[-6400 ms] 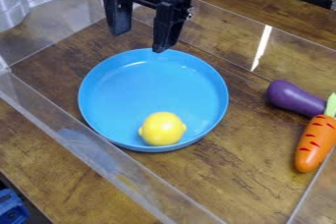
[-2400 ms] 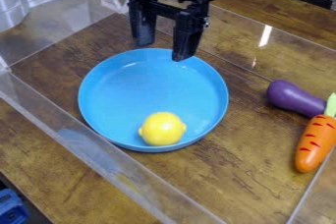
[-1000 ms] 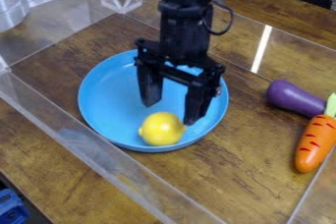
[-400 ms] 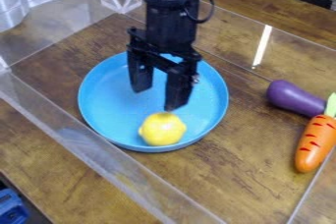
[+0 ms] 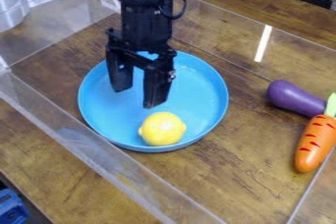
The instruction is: Put the carrot on the blue tray
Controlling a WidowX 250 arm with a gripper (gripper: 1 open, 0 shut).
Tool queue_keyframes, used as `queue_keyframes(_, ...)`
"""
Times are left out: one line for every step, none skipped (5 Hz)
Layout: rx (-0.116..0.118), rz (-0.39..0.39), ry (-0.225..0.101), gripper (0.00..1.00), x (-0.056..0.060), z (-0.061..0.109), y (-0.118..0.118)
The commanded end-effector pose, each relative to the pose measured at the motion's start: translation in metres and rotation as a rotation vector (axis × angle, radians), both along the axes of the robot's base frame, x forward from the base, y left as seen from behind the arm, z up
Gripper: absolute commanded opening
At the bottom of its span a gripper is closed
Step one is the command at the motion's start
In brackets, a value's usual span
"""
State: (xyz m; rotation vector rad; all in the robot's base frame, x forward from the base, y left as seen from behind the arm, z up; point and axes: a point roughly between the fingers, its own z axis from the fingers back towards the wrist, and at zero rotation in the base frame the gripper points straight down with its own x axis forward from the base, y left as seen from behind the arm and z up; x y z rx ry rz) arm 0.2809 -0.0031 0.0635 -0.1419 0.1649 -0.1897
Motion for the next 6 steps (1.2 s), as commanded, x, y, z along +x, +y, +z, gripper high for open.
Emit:
queue_keyframes(-0.011,0.006,-0.061,1.00,0.004,0.005,-0.005)
queue_keyframes(-0.022,0.007,-0.075,1.00,0.004,-0.004,-0.011)
queue_keyframes(-0.029,-0.003,-0.088,1.00,0.017,-0.009,-0.018)
queue_keyframes(-0.035,-0.007,-0.096,1.00,0.030,-0.014,-0.025)
queue_keyframes(-0.031,-0.052,-0.097,1.00,0.035,-0.023,-0.014)
queue_keyframes(-0.022,-0.103,-0.098,1.00,0.039,-0.030,-0.002)
